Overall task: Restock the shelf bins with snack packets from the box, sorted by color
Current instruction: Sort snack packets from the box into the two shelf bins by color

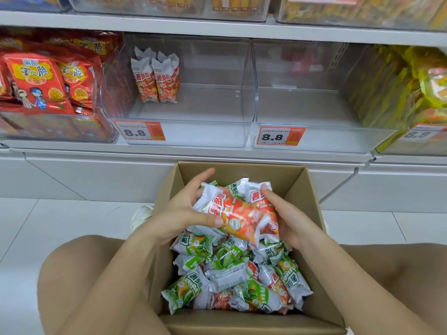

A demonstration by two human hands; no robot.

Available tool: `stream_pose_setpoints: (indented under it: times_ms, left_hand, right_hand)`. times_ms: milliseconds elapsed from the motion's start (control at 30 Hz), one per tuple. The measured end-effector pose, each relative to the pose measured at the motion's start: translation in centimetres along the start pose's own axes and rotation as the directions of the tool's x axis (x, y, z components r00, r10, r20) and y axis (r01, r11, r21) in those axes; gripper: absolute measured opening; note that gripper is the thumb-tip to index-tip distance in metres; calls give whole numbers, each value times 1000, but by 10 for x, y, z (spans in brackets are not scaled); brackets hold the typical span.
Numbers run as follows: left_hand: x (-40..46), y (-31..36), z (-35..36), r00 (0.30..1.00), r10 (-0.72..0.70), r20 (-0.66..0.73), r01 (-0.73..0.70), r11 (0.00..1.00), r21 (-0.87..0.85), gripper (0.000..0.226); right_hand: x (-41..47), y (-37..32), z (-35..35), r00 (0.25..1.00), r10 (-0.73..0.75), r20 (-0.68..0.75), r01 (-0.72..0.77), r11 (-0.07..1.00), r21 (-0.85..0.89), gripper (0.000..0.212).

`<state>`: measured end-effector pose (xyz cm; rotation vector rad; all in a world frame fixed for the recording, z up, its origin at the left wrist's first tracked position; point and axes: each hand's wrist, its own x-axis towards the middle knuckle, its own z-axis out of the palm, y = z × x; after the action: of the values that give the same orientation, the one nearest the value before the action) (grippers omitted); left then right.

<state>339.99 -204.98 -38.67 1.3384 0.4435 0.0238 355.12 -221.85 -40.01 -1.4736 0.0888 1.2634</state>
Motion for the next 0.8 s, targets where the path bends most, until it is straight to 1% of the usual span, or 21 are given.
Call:
stream_pose_setpoints:
  times_ms: [67,100,167,267,333,367,433,467,567,600,633,667,700,733,767,800]
  left_hand:
    - [8,11,-4,989,-47,143,24,987,156,111]
    - [12,17,-6,983,-60,174,26,981,194,111]
    - [20,27,-14,980,-66,187,33,984,176,106]
    - [28,40,-31,981,-24,192,-9,986,167,86]
    - [32,45,-40,980,-10,197,-26,983,180,79]
    - [34,47,-42,978,-9,206,-31,982,189,79]
    - [37,54,-45,969,-1,248,-56,974,220,82]
    - [39,59,-46,965,5,261,-72,966,248,84]
    - [41,73,-56,964,3,264,-94,938,333,86]
    - [40,79,-61,971,28,238,-113,928,355,85]
    - [40,84,-67,981,79,177,-137,929,343,80]
    - [39,88,-73,985,157,66,-170,938,303,72]
    - [40,90,-81,969,234,-79,-203,937,286,65]
    - [44,89,-91,924,305,-233,-207,908,365,60]
    - [49,85,-102,860,377,-343,-138,820,555,61]
    - [55,78,-114,815,444,-373,-16,660,751,66]
  right_hand:
    - [0,-8,13,996,51,78,-40,990,-139,44]
    - [1,-12,19,992,61,111,-39,981,-189,48]
    - [0,-22,29,982,53,182,-5,967,-253,56]
    - [-7,-37,38,956,12,294,71,960,-271,54]
    - [-9,-43,43,937,-25,349,128,953,-275,59]
    - [-8,-45,46,925,-44,379,160,946,-281,67]
    - [-1,-48,50,901,-45,431,187,937,-295,92]
    - [3,-50,53,892,-43,449,196,934,-299,96]
    - [10,-60,64,891,-53,452,212,927,-309,89]
    - [12,-65,68,892,-58,449,218,925,-313,89]
    - [15,-70,72,892,-68,447,222,926,-304,90]
    - [18,-77,76,892,-88,443,232,931,-282,89]
    - [19,-87,81,892,-122,435,249,936,-249,86]
    - [22,-98,86,888,-177,425,286,935,-208,82]
    - [27,-111,91,885,-235,402,327,928,-177,80]
    - [33,-126,97,879,-291,377,374,912,-168,79]
